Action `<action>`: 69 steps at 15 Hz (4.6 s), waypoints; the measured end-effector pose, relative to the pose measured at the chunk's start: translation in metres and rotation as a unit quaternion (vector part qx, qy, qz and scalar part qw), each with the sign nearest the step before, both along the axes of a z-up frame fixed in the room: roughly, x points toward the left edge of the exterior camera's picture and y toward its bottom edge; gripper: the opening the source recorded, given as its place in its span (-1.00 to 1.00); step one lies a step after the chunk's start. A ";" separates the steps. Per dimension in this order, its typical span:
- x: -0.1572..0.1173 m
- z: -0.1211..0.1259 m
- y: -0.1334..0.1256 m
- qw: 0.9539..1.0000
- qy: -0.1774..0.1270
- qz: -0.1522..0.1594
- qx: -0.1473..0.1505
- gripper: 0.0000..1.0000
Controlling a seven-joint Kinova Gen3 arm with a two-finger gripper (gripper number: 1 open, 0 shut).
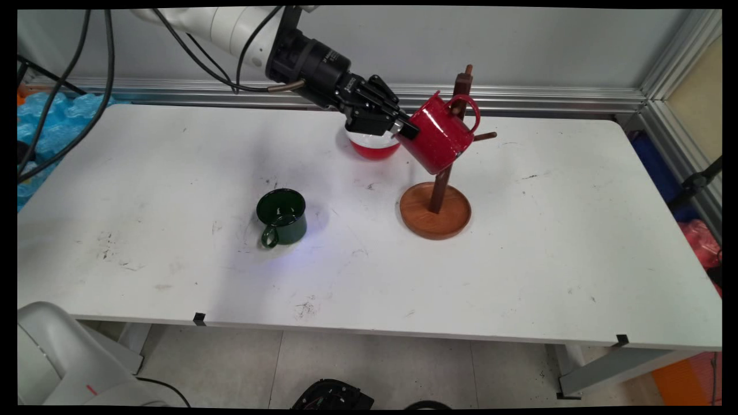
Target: Place the picked object on the table
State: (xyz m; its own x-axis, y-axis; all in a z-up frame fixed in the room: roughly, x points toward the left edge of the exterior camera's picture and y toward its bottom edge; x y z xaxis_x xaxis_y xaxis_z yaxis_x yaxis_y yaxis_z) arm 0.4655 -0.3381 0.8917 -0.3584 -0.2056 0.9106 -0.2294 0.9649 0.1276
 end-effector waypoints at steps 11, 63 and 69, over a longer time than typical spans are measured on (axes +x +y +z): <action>0.011 0.009 0.021 1.000 -0.002 -0.013 0.018 -1.00; 0.111 -0.012 0.023 0.963 -0.262 -0.016 -0.056 -1.00; 0.120 -0.013 0.020 0.950 -0.299 -0.034 -0.085 -1.00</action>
State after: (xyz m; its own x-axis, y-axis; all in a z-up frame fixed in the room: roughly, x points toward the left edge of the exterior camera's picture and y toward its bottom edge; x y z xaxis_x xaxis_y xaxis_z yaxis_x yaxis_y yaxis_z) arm 0.5859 -0.3179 0.8786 -0.8295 -0.0318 0.5576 -0.1479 0.9752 -0.1645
